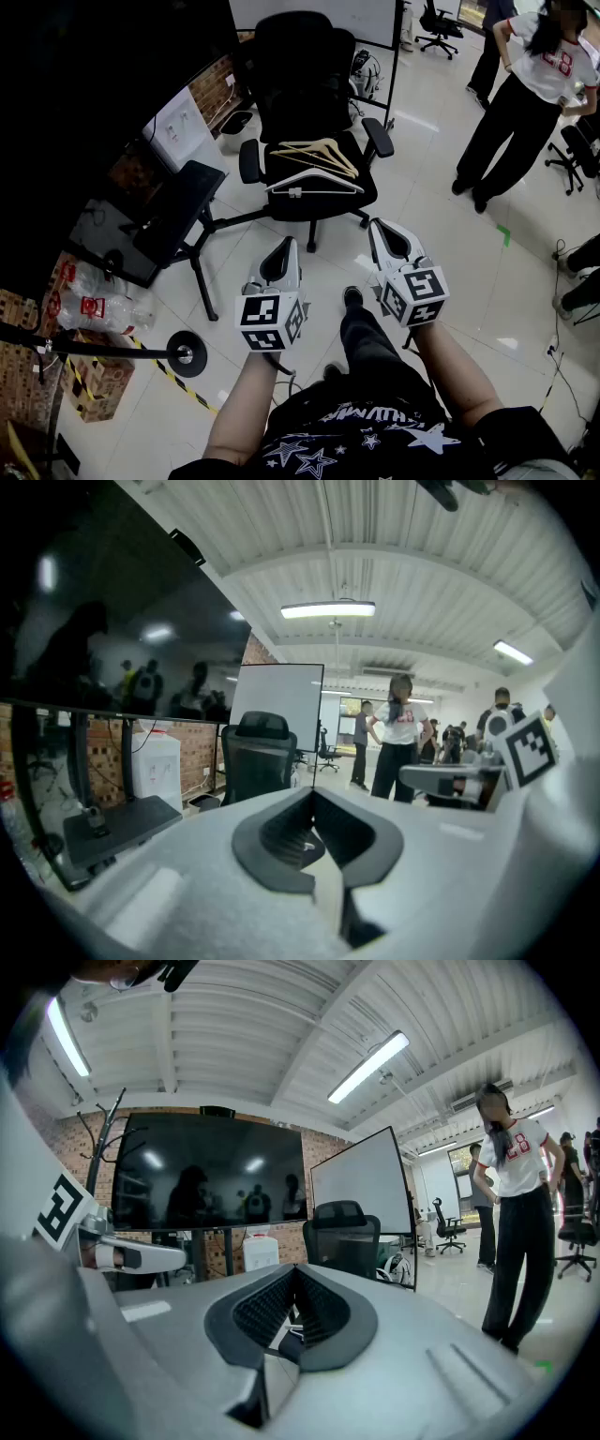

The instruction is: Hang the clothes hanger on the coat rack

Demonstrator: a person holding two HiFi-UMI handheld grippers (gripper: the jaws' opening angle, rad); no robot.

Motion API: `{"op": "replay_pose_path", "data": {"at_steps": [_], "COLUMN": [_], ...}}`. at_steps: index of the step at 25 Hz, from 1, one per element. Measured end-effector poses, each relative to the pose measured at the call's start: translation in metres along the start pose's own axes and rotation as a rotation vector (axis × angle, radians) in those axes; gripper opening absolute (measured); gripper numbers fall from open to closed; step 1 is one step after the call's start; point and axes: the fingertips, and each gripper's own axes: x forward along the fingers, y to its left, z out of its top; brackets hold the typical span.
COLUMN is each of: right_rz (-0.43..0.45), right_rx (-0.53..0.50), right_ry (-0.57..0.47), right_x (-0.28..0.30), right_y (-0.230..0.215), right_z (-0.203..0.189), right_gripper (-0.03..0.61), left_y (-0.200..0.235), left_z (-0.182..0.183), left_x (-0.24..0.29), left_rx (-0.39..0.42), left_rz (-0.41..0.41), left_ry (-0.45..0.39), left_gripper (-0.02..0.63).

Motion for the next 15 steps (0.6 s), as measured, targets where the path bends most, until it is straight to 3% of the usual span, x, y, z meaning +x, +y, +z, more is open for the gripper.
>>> {"op": "replay_pose_path", "data": {"at_steps": [9, 15], "right_rz": [0.039, 0.043], "right_rx": [0.052, 0.016], "right_ry": [0.039, 0.037], "right_x": [0.098, 0.167], "right_y": [-0.054, -0.11], "right_z": [-0.023, -0.025], "right_gripper": [0.006, 0.006], "left_y": [0.04, 0.057], "left_z": [0.009, 0.026], "left_x": [0.086, 0.159], "left_rx": [0.012, 0.033], "left_rz": [0.064, 0.086], "left_ry": [-0.004, -0.031], "left_gripper": [0.005, 0.005]}}
